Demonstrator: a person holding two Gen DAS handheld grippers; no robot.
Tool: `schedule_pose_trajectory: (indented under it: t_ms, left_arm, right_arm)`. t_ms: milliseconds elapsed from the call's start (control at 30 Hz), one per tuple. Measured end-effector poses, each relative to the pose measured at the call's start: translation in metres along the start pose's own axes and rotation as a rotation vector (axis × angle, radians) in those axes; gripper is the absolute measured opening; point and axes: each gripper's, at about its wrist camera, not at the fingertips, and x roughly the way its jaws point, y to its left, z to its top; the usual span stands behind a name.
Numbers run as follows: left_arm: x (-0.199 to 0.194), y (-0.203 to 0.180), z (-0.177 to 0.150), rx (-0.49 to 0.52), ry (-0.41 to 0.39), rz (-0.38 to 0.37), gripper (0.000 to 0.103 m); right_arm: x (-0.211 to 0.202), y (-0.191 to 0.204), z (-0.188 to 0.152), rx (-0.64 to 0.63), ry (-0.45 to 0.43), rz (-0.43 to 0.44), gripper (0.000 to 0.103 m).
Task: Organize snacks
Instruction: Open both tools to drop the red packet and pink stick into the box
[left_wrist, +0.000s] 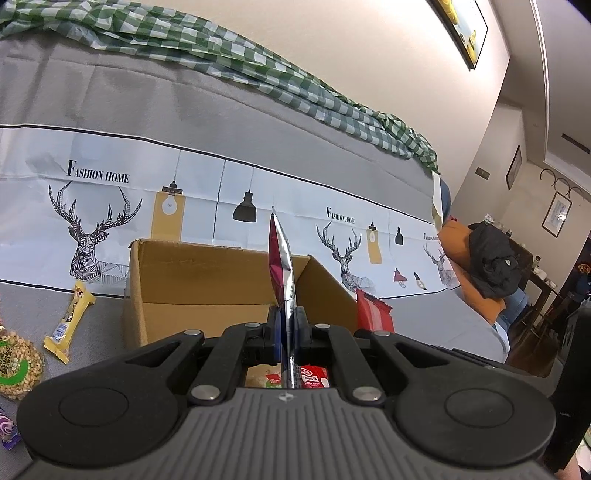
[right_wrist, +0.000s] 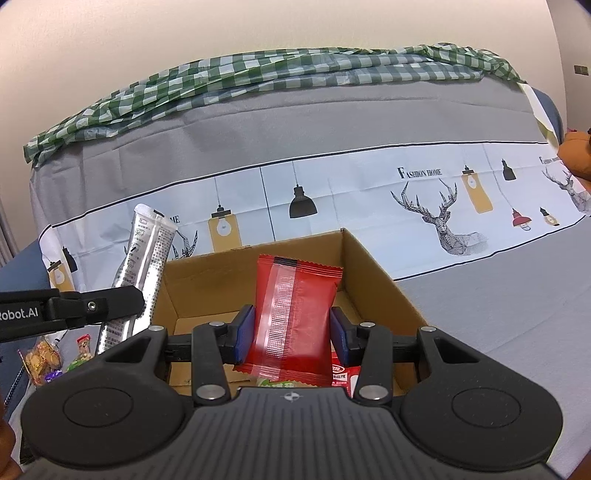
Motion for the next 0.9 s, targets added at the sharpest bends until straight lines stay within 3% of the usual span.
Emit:
schedule_pose_trajectory:
  t_ms: [433,500,533,567,600,900]
  left_arm:
    - [0.001,-0.003,0.001,-0.001,0.004,-0.034,0.007]
    - [0.003,-0.003,0.0,-0.008,0.027,-0.044,0.028]
    - [0.003,-0.004,0.0,-0.001,0.025,-0.034,0.032]
    - [0.003,-0.005,-0.001,0.009,0.02,-0.024,0.033]
    - [0.002,-0.005,0.0,0.013,0.017,-0.017,0.033]
    - [-0.009,0.006,0.005,-0.005,-0.017,0.029,0.033]
  right_arm:
    - [-0.001,0.0,-0.001,-0.009,-0.014,-0.002,0.045]
    - [0.0,-0.001,-0.002,-0.004,-0.004,-0.002,0.048]
    - [0.001,-0.001,-0.002,-0.004,0.0,-0.01,0.054]
    - [0.002,-0.001,-0.002,-0.005,0.002,-0.016,0.062]
    - [0.002,0.0,-0.002,-0.006,0.0,-0.023,0.064]
    - [0.005,0.002,-0.002,-0.011,-0.003,-0.027,0.065]
